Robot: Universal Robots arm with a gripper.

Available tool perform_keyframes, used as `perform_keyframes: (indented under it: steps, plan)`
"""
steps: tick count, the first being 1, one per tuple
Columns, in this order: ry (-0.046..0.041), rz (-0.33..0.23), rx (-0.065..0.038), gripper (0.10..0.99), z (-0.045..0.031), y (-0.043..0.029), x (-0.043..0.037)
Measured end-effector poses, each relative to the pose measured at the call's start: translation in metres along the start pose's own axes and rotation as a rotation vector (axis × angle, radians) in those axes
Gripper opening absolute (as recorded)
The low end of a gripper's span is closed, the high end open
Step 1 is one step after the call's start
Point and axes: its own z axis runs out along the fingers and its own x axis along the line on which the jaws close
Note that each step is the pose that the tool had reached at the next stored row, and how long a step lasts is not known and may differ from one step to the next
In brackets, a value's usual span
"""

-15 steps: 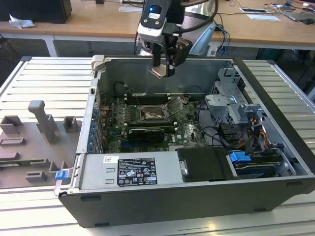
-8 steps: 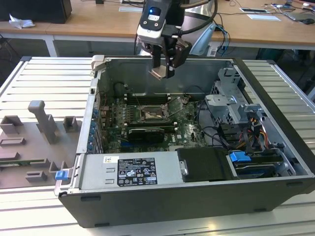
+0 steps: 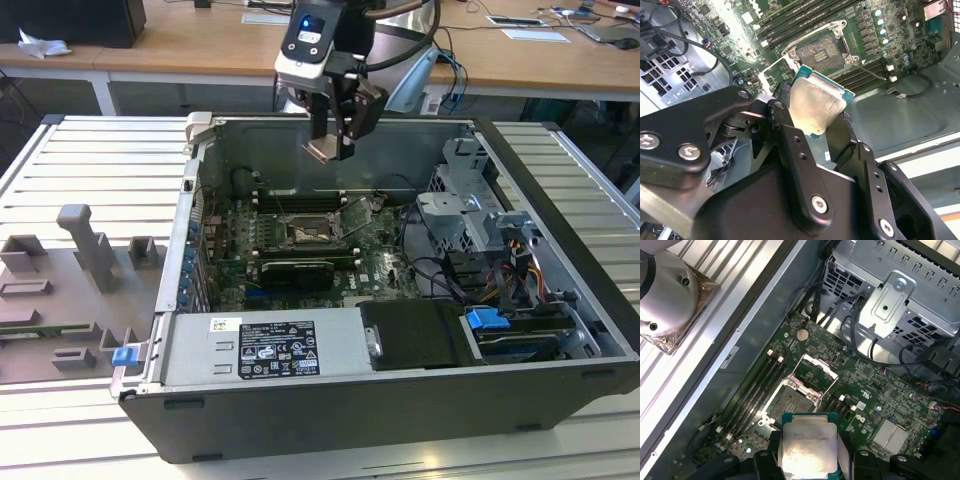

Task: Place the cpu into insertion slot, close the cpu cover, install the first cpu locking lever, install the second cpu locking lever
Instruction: 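Place the cpu into insertion slot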

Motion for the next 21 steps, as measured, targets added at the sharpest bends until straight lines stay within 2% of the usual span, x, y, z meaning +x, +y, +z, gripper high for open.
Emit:
perform_keyframes:
  steps: [11, 21]
  plan:
    - [-0.0035, 0.025, 0.002, 0.529, 0.0025, -0.0002, -0.0001]
    - [-0.0135, 0.1, 0.003, 0.529, 0.0048, -0.0004, -0.0001]
